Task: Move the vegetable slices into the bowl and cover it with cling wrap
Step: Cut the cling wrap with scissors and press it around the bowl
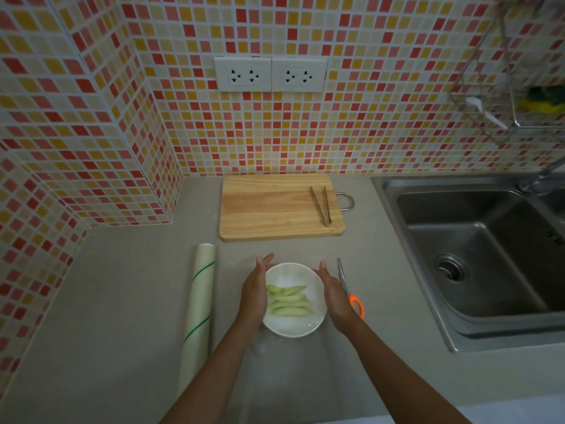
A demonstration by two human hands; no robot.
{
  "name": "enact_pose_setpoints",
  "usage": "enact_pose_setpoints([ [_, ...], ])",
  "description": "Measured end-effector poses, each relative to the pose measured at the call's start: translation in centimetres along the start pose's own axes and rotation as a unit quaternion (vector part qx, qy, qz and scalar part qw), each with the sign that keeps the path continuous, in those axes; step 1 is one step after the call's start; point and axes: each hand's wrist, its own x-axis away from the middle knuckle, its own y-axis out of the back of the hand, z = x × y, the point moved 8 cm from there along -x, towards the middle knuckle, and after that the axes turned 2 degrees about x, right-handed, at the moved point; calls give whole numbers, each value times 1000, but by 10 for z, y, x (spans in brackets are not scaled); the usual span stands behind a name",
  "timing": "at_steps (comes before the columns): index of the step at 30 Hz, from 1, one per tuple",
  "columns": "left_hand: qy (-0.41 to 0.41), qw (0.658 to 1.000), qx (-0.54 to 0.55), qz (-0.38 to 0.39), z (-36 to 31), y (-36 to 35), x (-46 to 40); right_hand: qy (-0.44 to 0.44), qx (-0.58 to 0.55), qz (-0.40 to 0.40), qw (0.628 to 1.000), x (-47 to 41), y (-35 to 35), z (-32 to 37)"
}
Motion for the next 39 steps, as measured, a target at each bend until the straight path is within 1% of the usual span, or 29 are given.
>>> enact_pose_setpoints([
  [2,-23,997,-70,26,-11,1,-5,29,53,-8,998,1,3,8],
  [3,-41,995,-84,23,-17,5,-5,45,53,-20,997,0,6,14],
  [5,-70,996,-60,-12,-26,13,-1,72,28,-42,996,-1,11,28],
  [6,-80,995,-38,-39,-26,18,5,83,28,-39,995,-3,12,36],
  [8,-84,993,5,-78,-19,19,21,92,55,5,994,-5,4,44],
  [10,-81,993,27,-83,-9,11,34,75,70,46,994,-5,-7,40],
  [15,-85,990,48,-99,0,10,31,93,40,39,994,-2,-14,34],
  [20,-86,994,25,-57,-2,12,14,83,57,8,995,-1,-12,23],
  [22,-68,997,12,-16,-7,10,7,71,72,-2,995,1,-8,18],
  [24,-53,998,-16,32,-16,8,0,72,110,-14,991,0,-1,16],
  [26,-68,995,-49,46,-28,10,-3,75,144,-33,986,-3,6,19],
  [27,-84,995,-53,25,-34,16,-2,77,133,-46,987,-4,10,22],
  [29,-103,993,-24,-54,-37,29,8,98,102,-59,988,-7,12,37],
  [31,-91,989,34,-110,-25,33,22,116,95,-19,989,-11,2,51],
  [33,-64,988,69,-124,-6,26,33,92,96,46,990,-14,-15,51],
  [35,-67,987,55,-132,2,20,38,54,93,89,990,-15,-28,45],
  [39,-78,987,32,-139,6,21,30,35,84,104,990,-14,-30,40],
])
